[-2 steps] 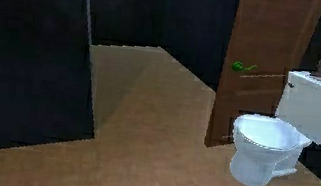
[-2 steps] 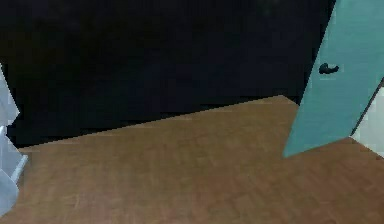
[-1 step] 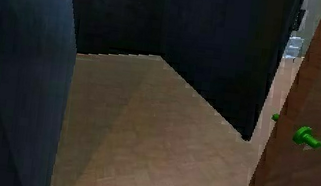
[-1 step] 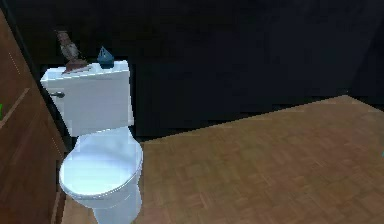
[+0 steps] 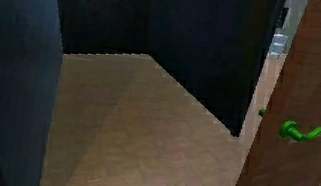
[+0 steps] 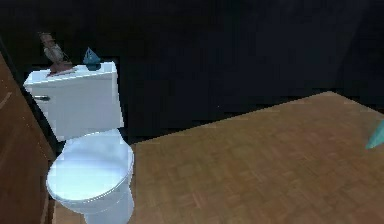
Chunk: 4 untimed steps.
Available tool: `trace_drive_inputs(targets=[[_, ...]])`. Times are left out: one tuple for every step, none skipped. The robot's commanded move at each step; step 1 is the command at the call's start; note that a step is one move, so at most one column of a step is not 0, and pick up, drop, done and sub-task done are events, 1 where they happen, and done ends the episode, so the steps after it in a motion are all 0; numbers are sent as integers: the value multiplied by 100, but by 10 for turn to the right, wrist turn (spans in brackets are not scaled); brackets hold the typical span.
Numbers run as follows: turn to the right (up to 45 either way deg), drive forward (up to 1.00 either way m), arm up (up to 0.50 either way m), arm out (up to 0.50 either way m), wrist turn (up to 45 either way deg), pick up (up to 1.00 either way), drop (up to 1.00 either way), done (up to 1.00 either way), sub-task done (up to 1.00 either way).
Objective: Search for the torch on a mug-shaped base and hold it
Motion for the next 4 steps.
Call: trace_drive_inputs(targets=[[0,95,0,0,0,0,0,0,0],[-180,0,0,0,0,0,0,0,0],[0,25,0,0,0,0,0,0,0],[450,0,0,0,0,0,0,0,0]])
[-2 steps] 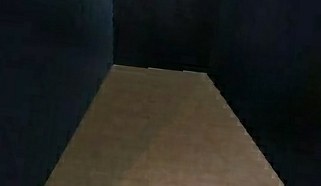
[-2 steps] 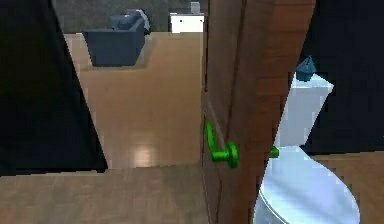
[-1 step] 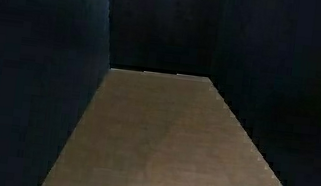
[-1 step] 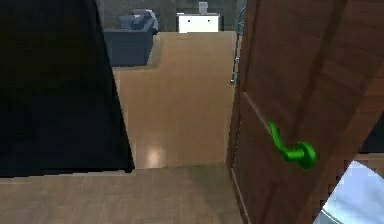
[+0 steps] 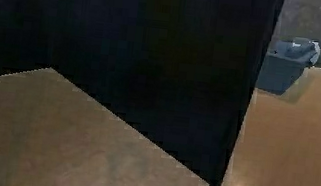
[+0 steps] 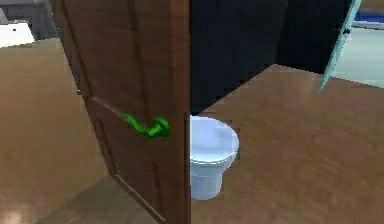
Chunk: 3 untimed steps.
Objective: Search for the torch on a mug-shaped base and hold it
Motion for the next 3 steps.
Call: trace_drive_inputs(targets=[[390,0,0,0,0,0,0,0,0],[0,30,0,0,0,0,0,0,0],[0,100,0,0,0,0,0,0,0]])
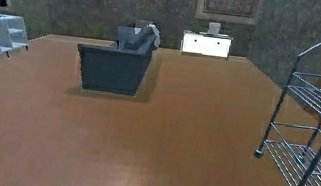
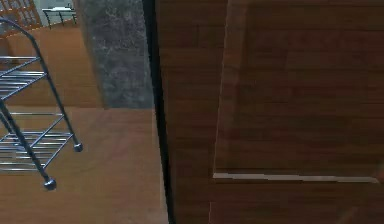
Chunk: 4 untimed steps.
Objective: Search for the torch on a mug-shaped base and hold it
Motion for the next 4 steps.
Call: trace_drive_inputs(targets=[[0,30,0,0,0,0,0,0,0],[-330,0,0,0,0,0,0,0,0],[0,100,0,0,0,0,0,0,0],[0,100,0,0,0,0,0,0,0]])
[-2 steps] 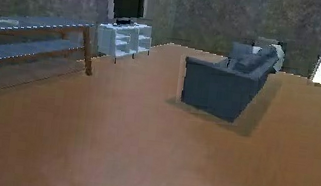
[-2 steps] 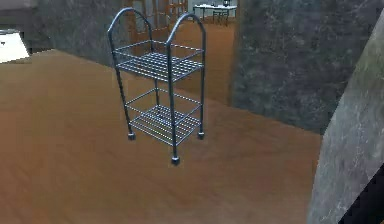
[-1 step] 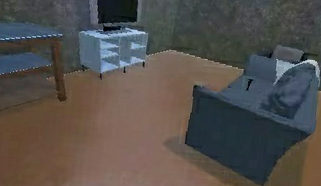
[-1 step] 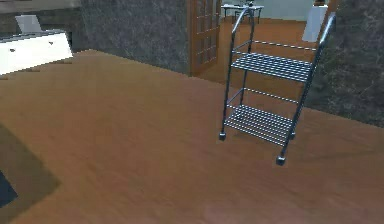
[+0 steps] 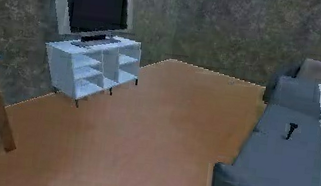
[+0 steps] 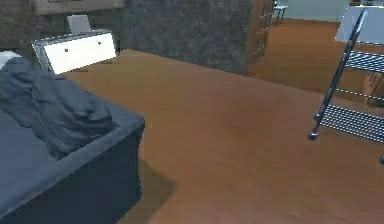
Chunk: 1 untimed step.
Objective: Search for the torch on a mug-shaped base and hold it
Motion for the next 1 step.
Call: trace_drive_inputs(targets=[[0,85,0,0,0,0,0,0,0]])
